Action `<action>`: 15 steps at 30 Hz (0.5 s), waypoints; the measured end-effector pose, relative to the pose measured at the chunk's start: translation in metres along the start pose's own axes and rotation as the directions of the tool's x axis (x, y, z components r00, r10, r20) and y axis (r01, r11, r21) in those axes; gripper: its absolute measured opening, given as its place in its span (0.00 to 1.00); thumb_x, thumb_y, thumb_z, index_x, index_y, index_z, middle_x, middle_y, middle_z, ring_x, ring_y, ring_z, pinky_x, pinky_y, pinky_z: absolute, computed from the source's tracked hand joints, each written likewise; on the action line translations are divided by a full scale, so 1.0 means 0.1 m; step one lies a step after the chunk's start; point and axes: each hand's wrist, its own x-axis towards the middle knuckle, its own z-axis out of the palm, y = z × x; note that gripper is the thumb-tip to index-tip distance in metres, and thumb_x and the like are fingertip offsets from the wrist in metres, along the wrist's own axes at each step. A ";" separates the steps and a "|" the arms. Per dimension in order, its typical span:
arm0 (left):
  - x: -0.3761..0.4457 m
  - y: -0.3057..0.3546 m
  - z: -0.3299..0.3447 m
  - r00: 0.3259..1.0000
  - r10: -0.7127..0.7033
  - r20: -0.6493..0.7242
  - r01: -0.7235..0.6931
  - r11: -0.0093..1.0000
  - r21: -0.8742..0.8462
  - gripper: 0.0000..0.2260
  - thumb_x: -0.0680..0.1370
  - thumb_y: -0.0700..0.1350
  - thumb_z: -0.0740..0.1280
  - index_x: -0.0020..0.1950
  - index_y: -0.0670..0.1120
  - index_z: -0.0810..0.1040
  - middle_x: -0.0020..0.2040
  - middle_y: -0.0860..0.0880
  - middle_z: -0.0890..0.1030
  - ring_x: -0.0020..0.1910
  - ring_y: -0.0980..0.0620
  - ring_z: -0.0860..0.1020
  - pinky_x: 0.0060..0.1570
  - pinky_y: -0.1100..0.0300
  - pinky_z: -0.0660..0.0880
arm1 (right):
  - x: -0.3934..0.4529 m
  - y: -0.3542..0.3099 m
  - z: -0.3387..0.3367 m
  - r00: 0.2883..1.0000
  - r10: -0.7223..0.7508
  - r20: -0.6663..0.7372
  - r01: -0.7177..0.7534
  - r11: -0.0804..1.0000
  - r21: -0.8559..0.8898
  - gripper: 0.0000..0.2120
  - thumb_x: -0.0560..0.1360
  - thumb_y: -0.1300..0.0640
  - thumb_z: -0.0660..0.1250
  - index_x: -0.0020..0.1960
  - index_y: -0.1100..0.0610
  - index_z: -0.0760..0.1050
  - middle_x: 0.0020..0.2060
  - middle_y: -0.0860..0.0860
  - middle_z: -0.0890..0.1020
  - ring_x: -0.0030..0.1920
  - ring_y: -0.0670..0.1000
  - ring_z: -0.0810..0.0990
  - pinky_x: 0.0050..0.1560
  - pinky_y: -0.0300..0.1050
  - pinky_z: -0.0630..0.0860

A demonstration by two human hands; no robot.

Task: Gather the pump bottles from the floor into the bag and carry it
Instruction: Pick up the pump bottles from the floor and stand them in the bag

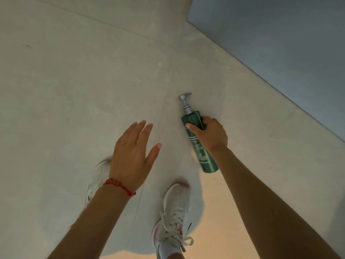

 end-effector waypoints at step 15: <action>-0.04 0.03 -0.47 0.993 0.101 0.058 -0.106 0.989 0.099 0.31 0.77 0.61 0.45 0.67 0.40 0.68 0.66 0.38 0.72 0.66 0.39 0.68 0.63 0.46 0.65 | -0.62 -0.27 -0.18 0.990 0.140 0.030 -0.122 0.713 0.690 0.14 0.67 0.58 0.73 0.52 0.57 0.78 0.45 0.52 0.83 0.42 0.49 0.82 0.45 0.40 0.78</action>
